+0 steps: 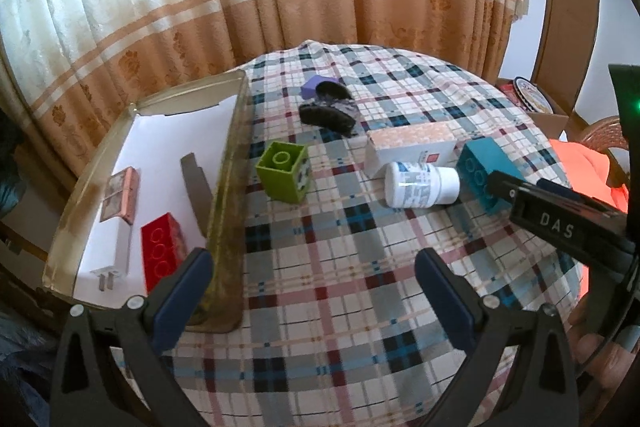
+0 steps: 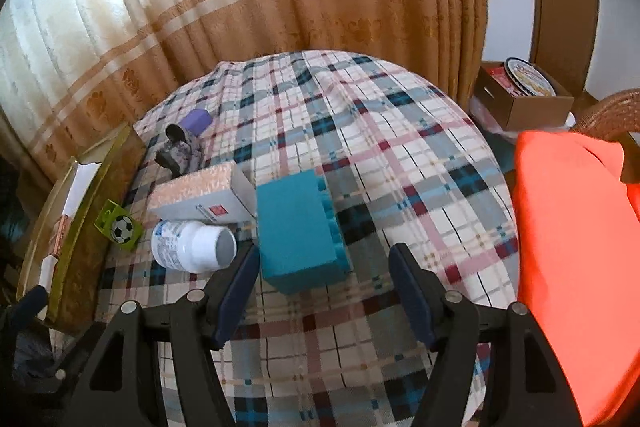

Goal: Organize rigid objects
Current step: 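Reach the right gripper to the blue toy brick and grasp it, then grasp the white pill bottle with the left gripper while the right lifts the blue brick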

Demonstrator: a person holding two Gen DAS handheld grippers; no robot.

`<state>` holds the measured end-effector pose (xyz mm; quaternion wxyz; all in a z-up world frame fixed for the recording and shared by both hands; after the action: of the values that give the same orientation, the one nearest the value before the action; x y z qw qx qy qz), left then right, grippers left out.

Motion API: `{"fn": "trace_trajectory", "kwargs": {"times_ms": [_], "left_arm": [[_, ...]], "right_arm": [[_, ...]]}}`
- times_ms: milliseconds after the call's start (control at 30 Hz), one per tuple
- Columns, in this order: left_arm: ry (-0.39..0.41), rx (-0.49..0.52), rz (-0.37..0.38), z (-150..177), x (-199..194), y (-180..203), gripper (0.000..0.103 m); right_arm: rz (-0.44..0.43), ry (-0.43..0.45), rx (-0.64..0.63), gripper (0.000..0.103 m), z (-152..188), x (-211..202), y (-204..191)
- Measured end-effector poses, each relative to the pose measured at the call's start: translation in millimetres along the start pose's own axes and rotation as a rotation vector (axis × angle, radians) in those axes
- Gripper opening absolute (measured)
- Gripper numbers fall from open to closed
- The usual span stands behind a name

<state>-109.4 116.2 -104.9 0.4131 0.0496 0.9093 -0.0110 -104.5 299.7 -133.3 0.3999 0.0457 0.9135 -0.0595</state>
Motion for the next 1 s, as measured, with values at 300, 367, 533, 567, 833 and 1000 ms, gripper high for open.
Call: {"fn": "trace_trajectory", "kwargs": {"times_ms": [300,367,533,567,833,1000], "left_arm": [[-0.009,0.016,-0.024,-8.7,9.4,13.1,0.102],[-0.018,0.014,-0.024,-9.4,12.9,15.7,0.102],[-0.026,0.016,0.008,-13.9,22.0,28.8,0.102],[-0.028,0.013,0.017,-14.7,23.6,31.1,0.102],[-0.051,-0.037,0.061,-25.1,40.9,53.4,0.101],[-0.066,-0.058,0.055,-31.0,48.3,54.1,0.101]], "right_arm": [[-0.048,-0.043,-0.078,0.048,-7.6,24.1,-11.6],[-0.076,-0.039,-0.057,0.048,-7.0,24.0,-7.6],[-0.031,0.029,-0.012,0.046,-6.5,9.4,10.2],[-0.005,0.046,-0.008,0.046,-6.3,5.3,14.6],[-0.025,0.039,0.026,0.045,-1.8,7.9,25.3],[-0.038,0.048,0.018,0.045,-0.1,8.1,25.2]]}}
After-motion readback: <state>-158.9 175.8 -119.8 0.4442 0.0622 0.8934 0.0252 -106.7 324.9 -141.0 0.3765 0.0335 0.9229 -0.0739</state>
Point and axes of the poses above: each gripper's, at about its wrist camera, not at the fingertips, and x roughly the way its jaws point, y to its right, z to its underside, the point moved 5 cm from there along x, roughly the way its jaws point, and after that the axes turned 11 degrees about -x, right-handed, at the moved point
